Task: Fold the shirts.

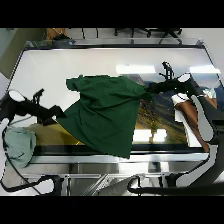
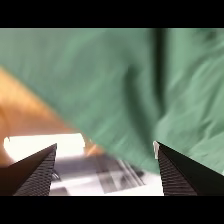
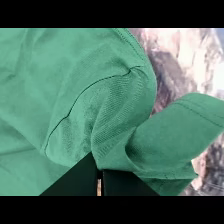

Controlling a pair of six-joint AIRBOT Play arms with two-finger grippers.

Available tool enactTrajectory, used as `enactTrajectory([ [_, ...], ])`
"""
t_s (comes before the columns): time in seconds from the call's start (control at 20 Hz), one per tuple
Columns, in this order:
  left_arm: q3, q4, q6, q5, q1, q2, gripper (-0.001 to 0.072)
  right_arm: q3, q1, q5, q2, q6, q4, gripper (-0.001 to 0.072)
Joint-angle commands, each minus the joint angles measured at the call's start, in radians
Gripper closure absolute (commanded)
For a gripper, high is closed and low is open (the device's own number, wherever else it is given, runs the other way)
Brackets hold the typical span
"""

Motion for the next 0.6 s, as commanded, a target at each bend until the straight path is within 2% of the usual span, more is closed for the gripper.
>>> enactTrajectory([
  [0.0,-0.284,-0.070,0.005,0.187,0.021,0.111,0.0029,0.001,-0.001,0.005,0.001,0.000,0.000,0.0696],
  [0.2,-0.404,-0.277,0.114,0.383,-0.024,0.083,0.0038,0.001,-0.001,0.007,0.001,0.000,0.002,0.0696],
  [0.35,-0.388,-0.283,0.123,0.457,-0.080,0.008,0.0048,0.001,-0.001,0.007,0.001,0.000,0.000,0.0696],
  [0.4,-0.362,-0.283,0.123,0.468,-0.096,-0.014,0.0095,0.001,-0.001,0.007,0.001,0.000,0.000,0.0696],
  [0.45,-0.329,-0.279,0.124,0.469,-0.105,-0.031,0.0341,0.001,-0.001,0.007,0.001,0.000,-0.001,0.0696],
  [0.5,-0.290,-0.275,0.129,0.459,-0.108,-0.045,0.0621,0.001,-0.001,0.008,0.002,0.000,-0.006,0.0696],
  [0.55,-0.246,-0.274,0.138,0.444,-0.108,-0.056,0.0691,0.001,-0.001,0.015,0.006,0.001,-0.036,0.0696],
])
